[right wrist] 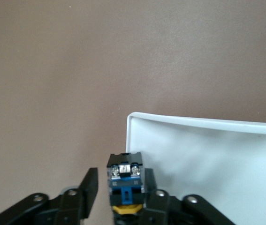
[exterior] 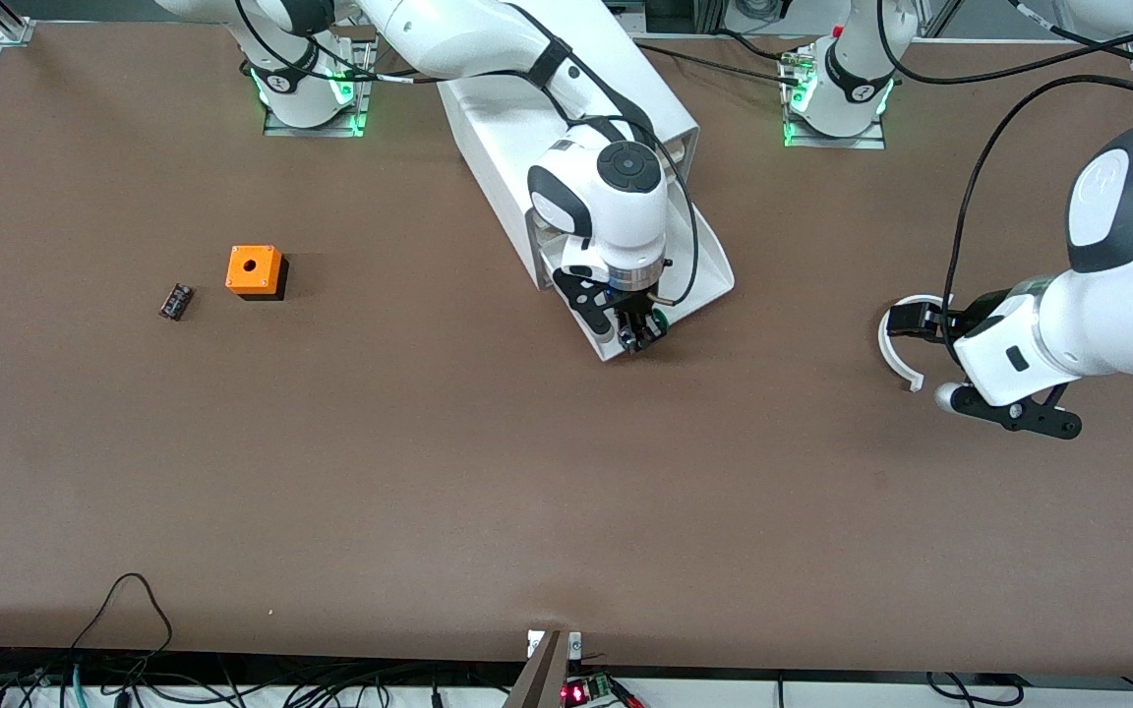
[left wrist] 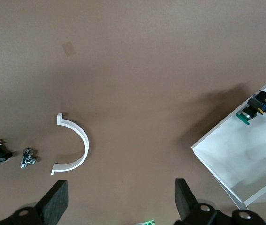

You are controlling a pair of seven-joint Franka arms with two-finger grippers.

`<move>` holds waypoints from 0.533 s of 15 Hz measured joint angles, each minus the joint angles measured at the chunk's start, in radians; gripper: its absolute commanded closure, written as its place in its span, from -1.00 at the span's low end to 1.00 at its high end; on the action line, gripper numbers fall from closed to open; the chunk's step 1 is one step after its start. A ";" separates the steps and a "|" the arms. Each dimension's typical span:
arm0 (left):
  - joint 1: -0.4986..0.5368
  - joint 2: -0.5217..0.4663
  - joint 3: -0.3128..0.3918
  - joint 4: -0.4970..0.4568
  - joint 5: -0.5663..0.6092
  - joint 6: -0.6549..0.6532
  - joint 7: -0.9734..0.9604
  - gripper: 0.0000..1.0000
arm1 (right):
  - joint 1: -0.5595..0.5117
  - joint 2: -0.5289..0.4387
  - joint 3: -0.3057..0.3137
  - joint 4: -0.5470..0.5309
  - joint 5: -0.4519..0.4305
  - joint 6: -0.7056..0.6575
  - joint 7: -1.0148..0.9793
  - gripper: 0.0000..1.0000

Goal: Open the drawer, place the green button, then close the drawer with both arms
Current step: 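Lower the button into the open drawer and open the right gripper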

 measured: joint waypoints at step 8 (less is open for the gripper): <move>-0.003 0.000 -0.002 0.000 0.000 0.001 -0.003 -1.00 | -0.029 -0.061 -0.056 0.038 -0.005 -0.071 -0.233 -1.00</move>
